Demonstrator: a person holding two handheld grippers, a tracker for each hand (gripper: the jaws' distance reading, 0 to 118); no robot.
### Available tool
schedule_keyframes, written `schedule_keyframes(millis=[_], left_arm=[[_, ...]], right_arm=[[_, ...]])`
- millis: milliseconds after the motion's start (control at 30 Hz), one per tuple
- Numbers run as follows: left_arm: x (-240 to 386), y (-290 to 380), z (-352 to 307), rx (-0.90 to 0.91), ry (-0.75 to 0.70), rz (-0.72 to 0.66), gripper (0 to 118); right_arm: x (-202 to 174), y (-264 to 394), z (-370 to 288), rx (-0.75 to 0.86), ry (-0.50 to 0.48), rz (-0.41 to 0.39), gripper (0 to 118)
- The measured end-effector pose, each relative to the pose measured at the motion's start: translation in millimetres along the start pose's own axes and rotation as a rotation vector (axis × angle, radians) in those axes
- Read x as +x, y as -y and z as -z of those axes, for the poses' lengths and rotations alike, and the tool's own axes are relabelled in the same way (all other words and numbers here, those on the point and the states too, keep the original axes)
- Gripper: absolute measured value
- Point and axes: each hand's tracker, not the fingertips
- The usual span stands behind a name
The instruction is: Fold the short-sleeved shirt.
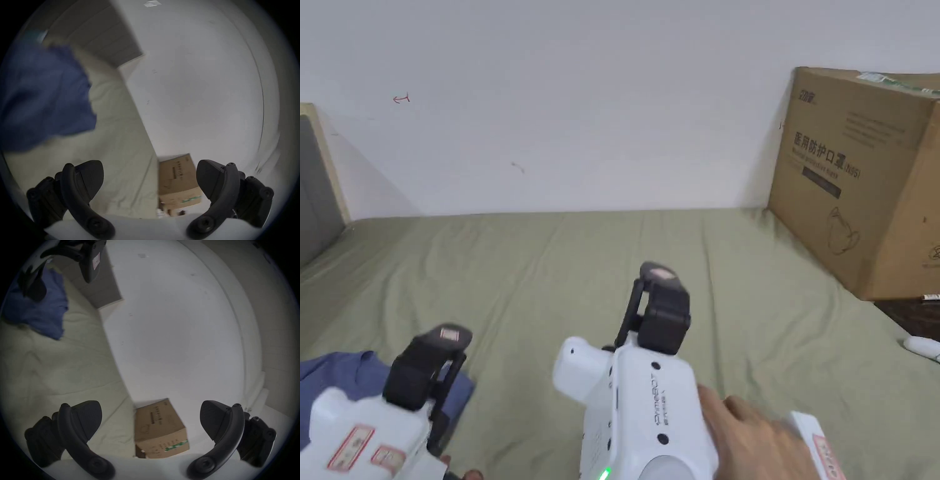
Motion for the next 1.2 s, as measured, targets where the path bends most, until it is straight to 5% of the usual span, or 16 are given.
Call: schedule_keyframes(millis=[100, 167, 300, 400, 467, 533, 667, 800, 933, 967, 1000, 1033, 1067, 1200], left_arm=[[-5.4, -0.5, 0.8, 0.021, -0.12, 0.086, 115], [23.7, -0.6, -0.9, 0.08, -0.205, 0.373, 115], [104.2, 22.8, -2.1, 0.15, -0.191, 0.965, 115], [139.9, 55.2, -9.7, 0.179, -0.122, 1.372, 115], [140.9, 79.8, -11.8, 0.236, -0.115, 1.563, 116], [132.0, 91.3, -9.7, 0.221, -0.147, 1.585, 116], [121.1, 82.0, -8.0, 0.103, -0.156, 1.393, 115], [128.9, 81.1, -13.3, 0.226, -0.171, 1.478, 115], [140.1, 79.2, -15.5, 0.199, -0.189, 1.448, 110], [139.4, 80.4, -15.6, 0.202, -0.204, 1.449, 95], [133.7, 81.2, -17.9, 0.218, -0.186, 1.454, 65], [132.2, 83.7, -14.1, 0.238, -0.202, 1.464, 21], [129.6, 87.4, -11.4, 0.263, -0.261, 1.496, 0], [124.6, 80.4, -9.6, 0.162, -0.198, 1.422, 0]], right_arm=[[10.4, 1.9, 5.3, -0.034, -0.053, 0.21, 118], [35.3, 6.4, 10.6, -0.094, -0.065, 0.443, 118], [97.5, 41.6, 22.8, -0.179, -0.123, 1.09, 118], [101.8, 77.2, 22.9, -0.232, 0.016, 1.3, 118], [89.3, 98.1, 21.0, -0.299, 0.072, 1.324, 118], [77.9, 114.2, 19.8, -0.344, 0.069, 1.335, 118], [74.9, 110.5, 10.8, -0.336, 0.152, 1.257, 118], [89.8, 94.0, 11.7, -0.281, 0.16, 1.14, 118], [95.1, 87.1, 6.5, -0.246, 0.12, 1.178, 116], [93.2, 84.5, 4.9, -0.244, 0.122, 1.166, 108], [89.3, 80.7, 3.8, -0.236, 0.148, 1.129, 88], [85.5, 78.7, 4.1, -0.255, 0.167, 1.081, 50], [82.0, 79.2, 5.7, -0.274, 0.177, 1.057, 3], [83.0, 88.1, 3.7, -0.243, 0.092, 1.161, 0]])
